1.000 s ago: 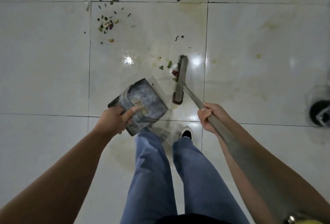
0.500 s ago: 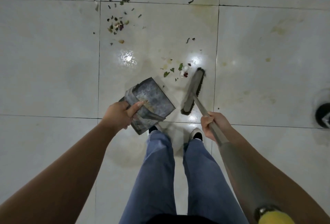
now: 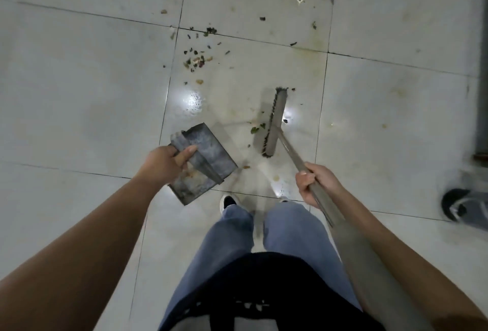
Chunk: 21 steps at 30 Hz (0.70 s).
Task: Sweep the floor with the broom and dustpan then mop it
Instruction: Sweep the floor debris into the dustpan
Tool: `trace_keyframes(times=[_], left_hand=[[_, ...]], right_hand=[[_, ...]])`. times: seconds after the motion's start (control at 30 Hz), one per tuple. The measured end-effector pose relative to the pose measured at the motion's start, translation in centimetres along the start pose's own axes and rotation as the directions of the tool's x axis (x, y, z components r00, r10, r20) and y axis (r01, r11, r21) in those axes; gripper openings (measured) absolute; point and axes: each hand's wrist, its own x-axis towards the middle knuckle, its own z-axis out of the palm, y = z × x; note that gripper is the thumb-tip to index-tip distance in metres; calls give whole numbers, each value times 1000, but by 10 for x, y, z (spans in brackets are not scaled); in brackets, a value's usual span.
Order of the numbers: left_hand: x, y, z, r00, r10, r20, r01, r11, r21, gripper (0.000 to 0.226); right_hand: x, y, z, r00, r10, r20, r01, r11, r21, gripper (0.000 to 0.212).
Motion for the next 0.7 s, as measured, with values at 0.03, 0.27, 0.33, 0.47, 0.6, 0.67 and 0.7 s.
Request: trace_keyframes(times=[0.03, 0.27, 0.33, 0.47, 0.6, 0.67, 0.7], left_hand=[[-1, -1, -8, 1000, -22, -22, 21, 999, -43, 47], [-3, -2, -64, 981, -98, -165, 54, 966, -252, 47], [-5, -3, -75, 980, -105, -170, 48, 950, -307, 46], [-3, -8, -96, 971, -132, -200, 54, 934, -354, 47], [7, -25, -121, 958, -154, -242, 55, 926, -374, 49], [15, -39, -135, 956, -168, -242, 66, 923, -380, 50], [21, -47, -142, 956, -167, -243, 67, 925, -374, 50]], right_hand=[[-1, 1, 11, 1000, 14, 10, -14, 1000, -8, 34], [17, -3, 85, 991, 99, 93, -82, 981, -175, 29], [22, -1, 102, 984, 143, 106, -118, 970, -213, 32], [30, 1, 137, 971, 184, 154, -139, 954, -267, 31], [33, 10, 180, 968, 208, 142, -138, 909, -392, 25], [37, 15, 202, 964, 249, 92, -182, 873, -452, 27], [40, 18, 214, 963, 263, 62, -202, 854, -480, 28]])
